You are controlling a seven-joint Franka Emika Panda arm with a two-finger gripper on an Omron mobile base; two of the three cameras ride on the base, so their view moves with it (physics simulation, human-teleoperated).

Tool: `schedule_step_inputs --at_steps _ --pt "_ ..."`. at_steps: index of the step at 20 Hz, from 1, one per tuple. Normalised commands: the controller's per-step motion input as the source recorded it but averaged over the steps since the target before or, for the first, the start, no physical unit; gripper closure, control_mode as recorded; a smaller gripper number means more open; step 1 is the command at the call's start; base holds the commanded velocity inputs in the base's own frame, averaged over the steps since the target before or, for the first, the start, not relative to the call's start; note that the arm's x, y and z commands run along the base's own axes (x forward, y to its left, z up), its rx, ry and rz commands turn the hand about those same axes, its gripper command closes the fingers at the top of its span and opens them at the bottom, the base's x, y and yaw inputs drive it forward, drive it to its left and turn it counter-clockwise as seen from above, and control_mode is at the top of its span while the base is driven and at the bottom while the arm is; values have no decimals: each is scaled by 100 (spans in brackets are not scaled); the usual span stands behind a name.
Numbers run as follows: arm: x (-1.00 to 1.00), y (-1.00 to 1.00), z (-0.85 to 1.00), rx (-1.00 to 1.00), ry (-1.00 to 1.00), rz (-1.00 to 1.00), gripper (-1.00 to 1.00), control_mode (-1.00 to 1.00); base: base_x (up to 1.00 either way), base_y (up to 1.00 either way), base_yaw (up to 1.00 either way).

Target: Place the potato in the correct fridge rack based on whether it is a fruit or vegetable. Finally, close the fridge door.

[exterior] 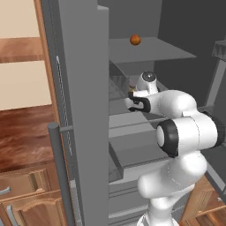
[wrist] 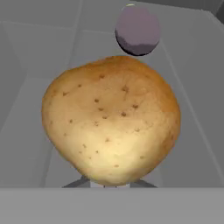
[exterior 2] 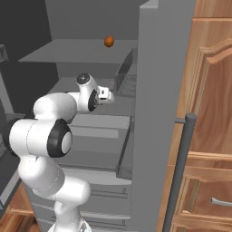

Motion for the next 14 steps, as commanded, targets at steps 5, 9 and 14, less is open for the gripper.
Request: schedule_step_inputs --at_steps 5,9,14 --pt "66 1 -36 0 0 0 -100 -100 0 0 0" --pt "22 2 -33 0 0 0 -100 -100 0 0 0" --pt "-34 0 -6 0 -6 0 -100 -100 0 0 0"
